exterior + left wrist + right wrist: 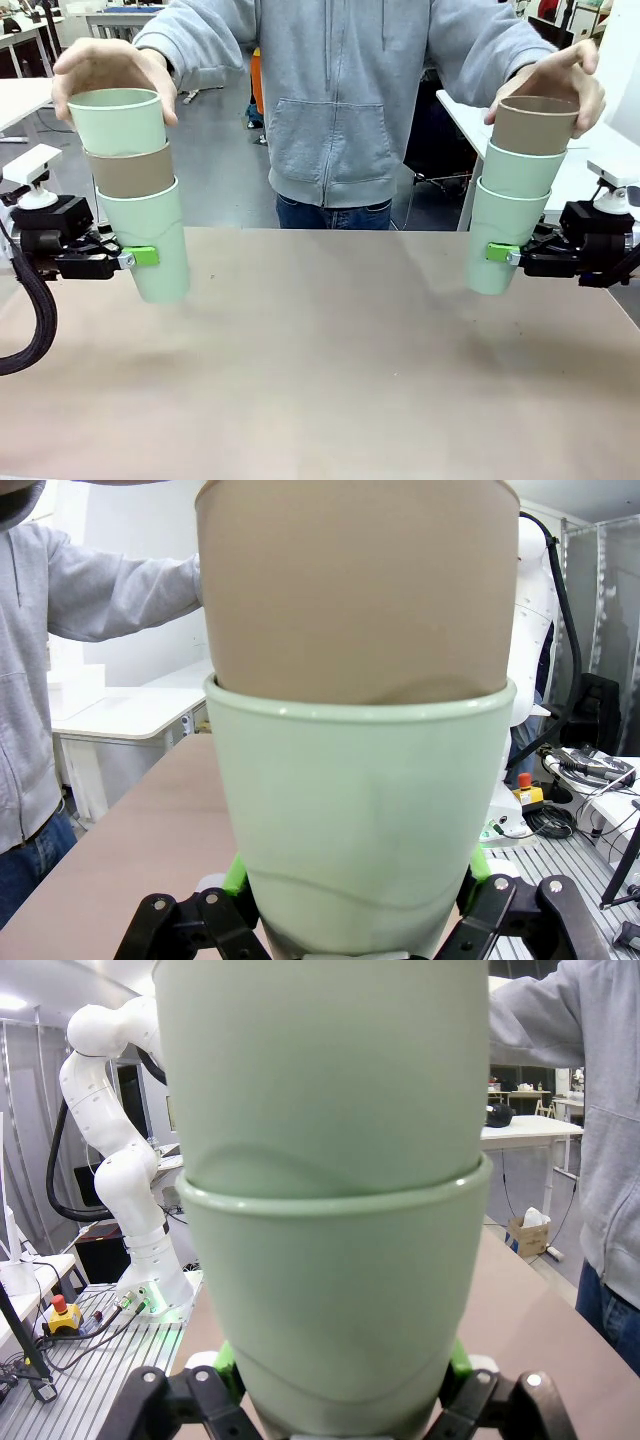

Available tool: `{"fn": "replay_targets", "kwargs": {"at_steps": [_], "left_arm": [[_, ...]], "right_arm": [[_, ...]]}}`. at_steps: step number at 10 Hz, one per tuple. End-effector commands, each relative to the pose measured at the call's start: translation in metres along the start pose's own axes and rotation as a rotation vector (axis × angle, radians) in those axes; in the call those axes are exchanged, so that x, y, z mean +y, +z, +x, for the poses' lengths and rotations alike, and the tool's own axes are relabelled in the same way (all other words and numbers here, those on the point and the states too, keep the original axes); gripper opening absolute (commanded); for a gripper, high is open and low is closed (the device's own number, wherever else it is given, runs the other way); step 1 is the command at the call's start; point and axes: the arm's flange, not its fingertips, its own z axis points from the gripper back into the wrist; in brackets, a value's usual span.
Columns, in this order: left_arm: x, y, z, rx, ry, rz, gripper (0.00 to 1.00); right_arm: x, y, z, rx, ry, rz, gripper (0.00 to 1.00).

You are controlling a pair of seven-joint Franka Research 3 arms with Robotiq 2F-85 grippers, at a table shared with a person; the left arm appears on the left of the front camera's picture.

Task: Stack the cups and store them in the basket.
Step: Place the stack of Reusable plastic cups into the Pantry Basket.

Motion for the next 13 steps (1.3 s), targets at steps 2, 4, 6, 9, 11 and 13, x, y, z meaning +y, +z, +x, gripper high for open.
{"fn": "replay_targets", "kwargs": {"at_steps": [2,4,6,9,11,13], "left_arm": [[-0.0007,-0.0008,0.0019,-0.008,-0.007,-0.007,0.87],[-0.0007,-0.0008,0.0019,-0.008,-0.007,-0.007,0.87],[-0.0007,-0.0008,0.0019,-0.008,-0.007,-0.007,0.87],[-0.0007,-0.0008,0.0019,-0.008,-0.007,-0.007,0.87],[-0.0007,-0.0008,0.0019,-0.008,-0.007,-0.007,0.87],[-0.0007,-0.0008,0.0019,-0.008,-0.007,-0.007,0.87]], "right_arm": [[-0.0007,-0.0017,0.0021,-0.007,0.014,-0.005,0.84],[-0.0007,-0.0017,0.0021,-0.007,0.014,-0.005,0.84],[-0.0007,-0.0017,0.0021,-0.007,0.014,-0.005,0.84],[-0.0007,-0.0017,0.0021,-0.007,0.014,-0.005,0.84],[-0.0007,-0.0017,0.0021,-0.007,0.014,-0.005,0.84],[-0.0007,-0.0017,0.0021,-0.007,0.014,-0.005,0.84]]}}
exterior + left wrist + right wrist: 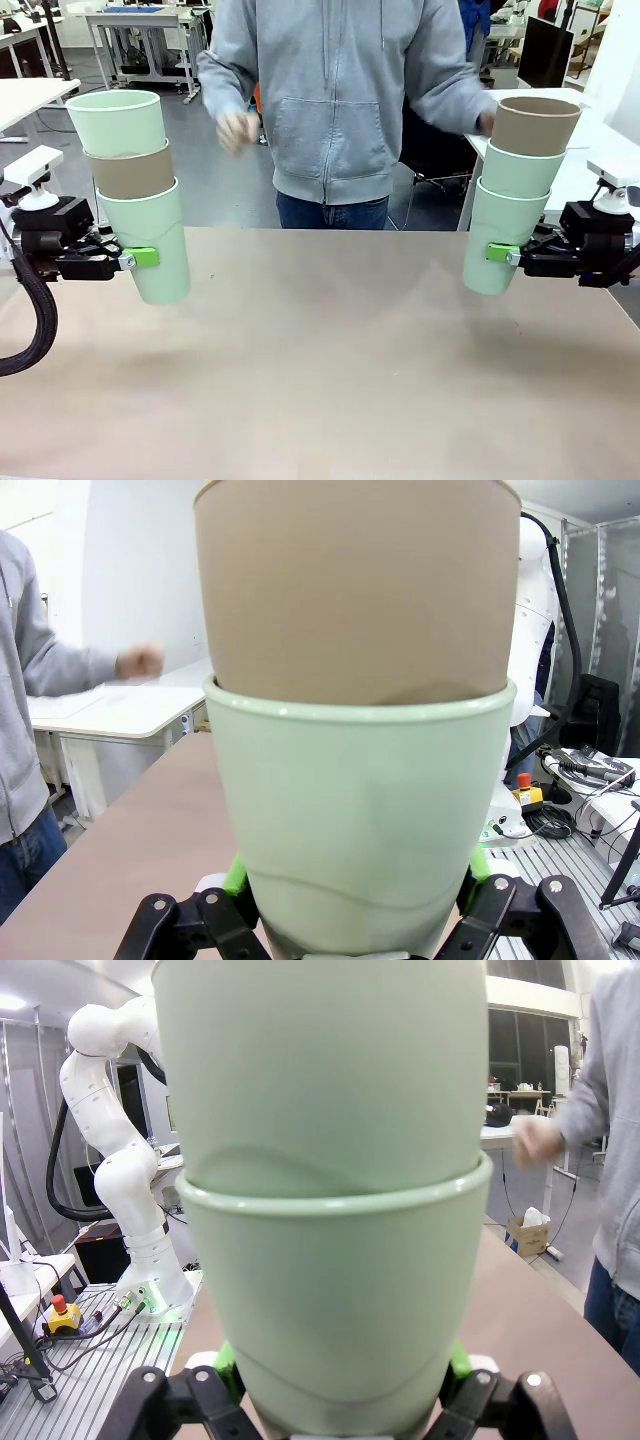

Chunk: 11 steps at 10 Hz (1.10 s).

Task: Stack the cups and store them in the basket.
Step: Place the stack of Reusable plastic cups into the Pantry Basket.

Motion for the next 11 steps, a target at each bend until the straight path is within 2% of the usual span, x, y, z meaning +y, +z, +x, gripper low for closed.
{"fn": "replay_targets", "kwargs": {"at_steps": [1,11], "left_arm": [[-0.0010,-0.0009,0.0037,-0.007,-0.011,-0.007,0.87],[-0.0010,-0.0009,0.0037,-0.007,-0.011,-0.007,0.87]], "right_arm": [[-0.0006,-0.0017,0.0023,-0.008,0.014,-0.005,0.84],[-0.0006,-0.0017,0.0023,-0.008,0.014,-0.005,0.84]]}}
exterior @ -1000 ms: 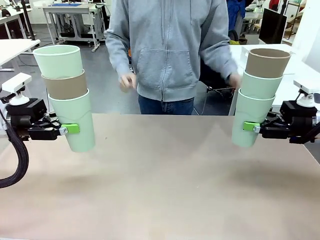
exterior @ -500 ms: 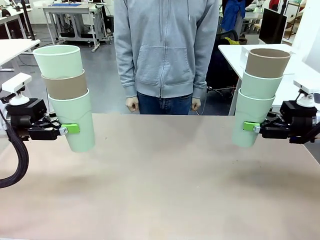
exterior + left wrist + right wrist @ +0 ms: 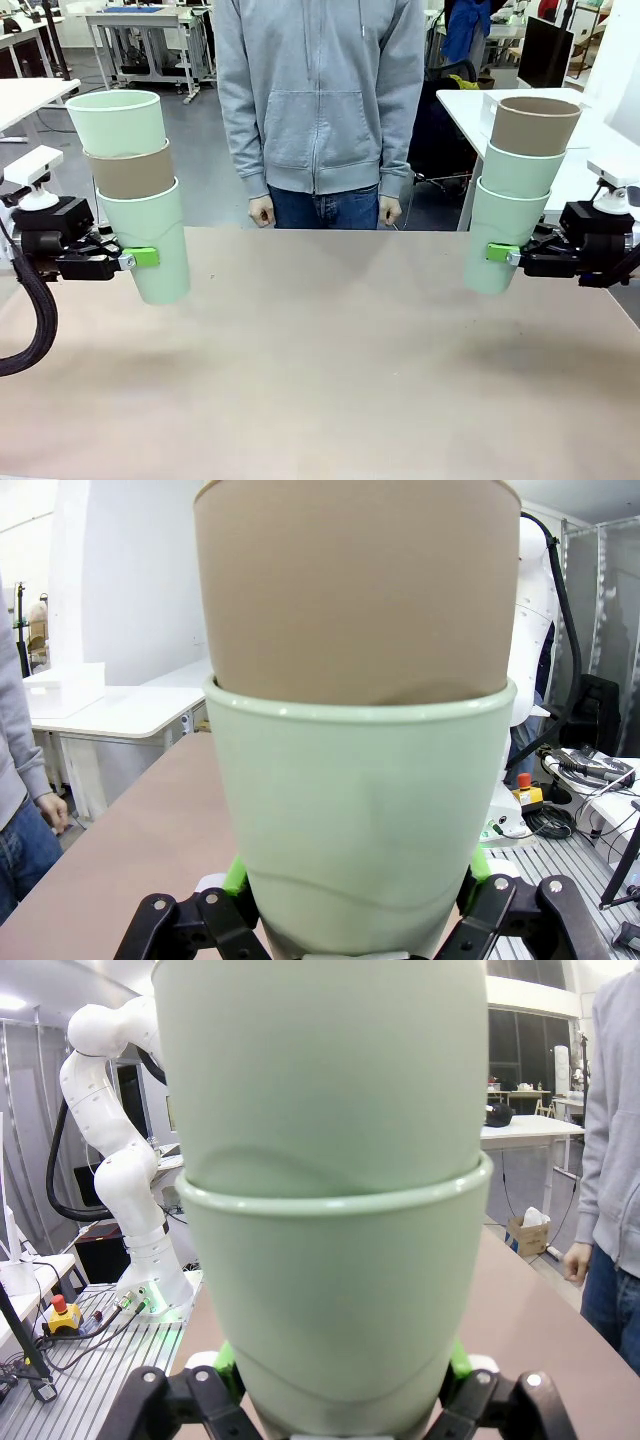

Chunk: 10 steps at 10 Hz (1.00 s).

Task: Stack the cups and store them in the basket.
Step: Place the stack of Reusable plastic cups into the Pantry Basket.

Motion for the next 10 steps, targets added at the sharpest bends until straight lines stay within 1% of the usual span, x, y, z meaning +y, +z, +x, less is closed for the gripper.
{"fn": "replay_targets", "kwargs": {"at_steps": [1,10], "left_arm": [[-0.0010,-0.0009,0.0037,-0.007,-0.011,-0.007,0.87],[-0.0010,-0.0009,0.0037,-0.007,-0.011,-0.007,0.87]], "right_arm": [[-0.0006,-0.0017,0.0023,-0.008,0.014,-0.005,0.84],[-0.0006,-0.0017,0.0023,-0.008,0.014,-0.005,0.84]]}}
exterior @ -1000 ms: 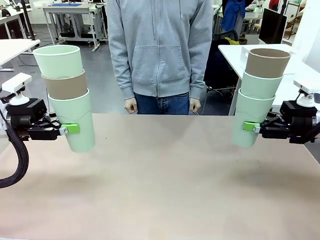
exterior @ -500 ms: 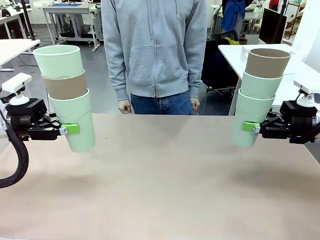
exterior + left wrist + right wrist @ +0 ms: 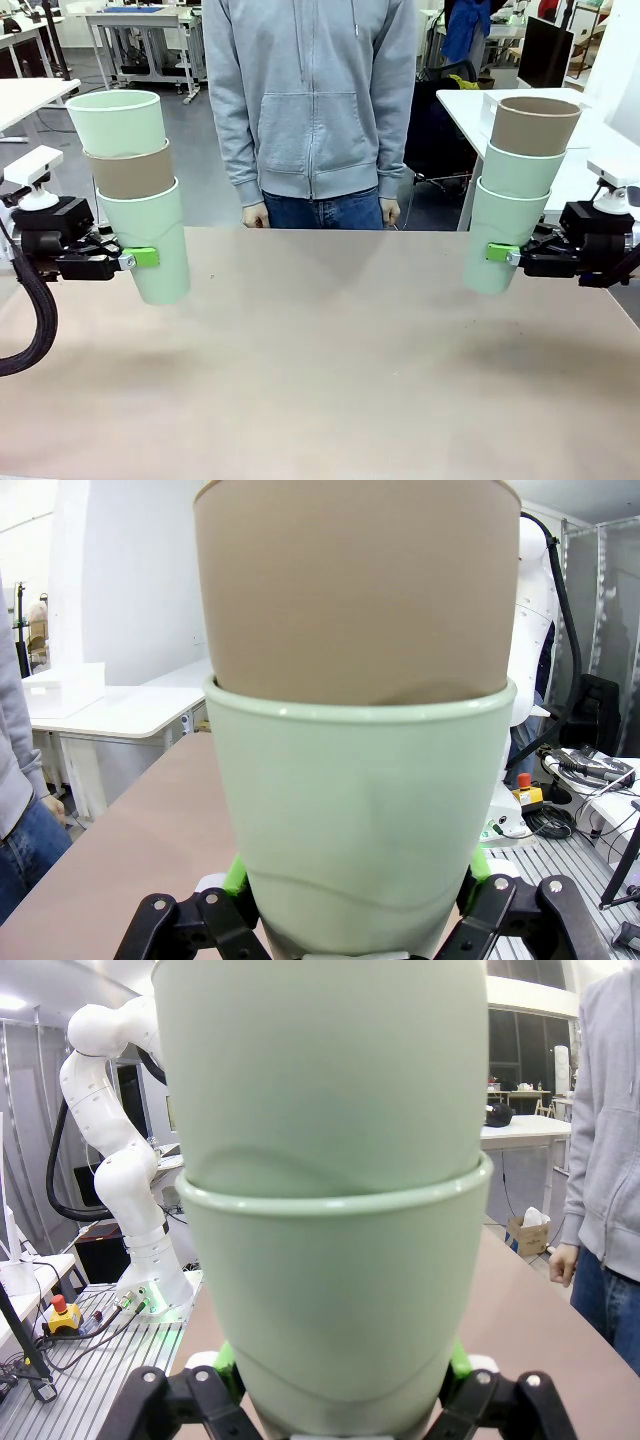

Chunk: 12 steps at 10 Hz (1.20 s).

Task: Stack the cups and store them in the basket.
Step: Place the stack of Reusable plastic cups into the Pantry Basket.

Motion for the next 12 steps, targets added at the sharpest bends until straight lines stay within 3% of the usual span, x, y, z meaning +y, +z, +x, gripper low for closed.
{"fn": "replay_targets", "kwargs": {"at_steps": [1,12], "left_arm": [[-0.0010,-0.0009,0.0037,-0.007,-0.011,-0.007,0.87],[-0.0010,-0.0009,0.0037,-0.007,-0.011,-0.007,0.87]], "right_arm": [[-0.0006,-0.0017,0.0023,-0.008,0.014,-0.005,0.84],[-0.0006,-0.0017,0.0023,-0.008,0.014,-0.005,0.84]]}}
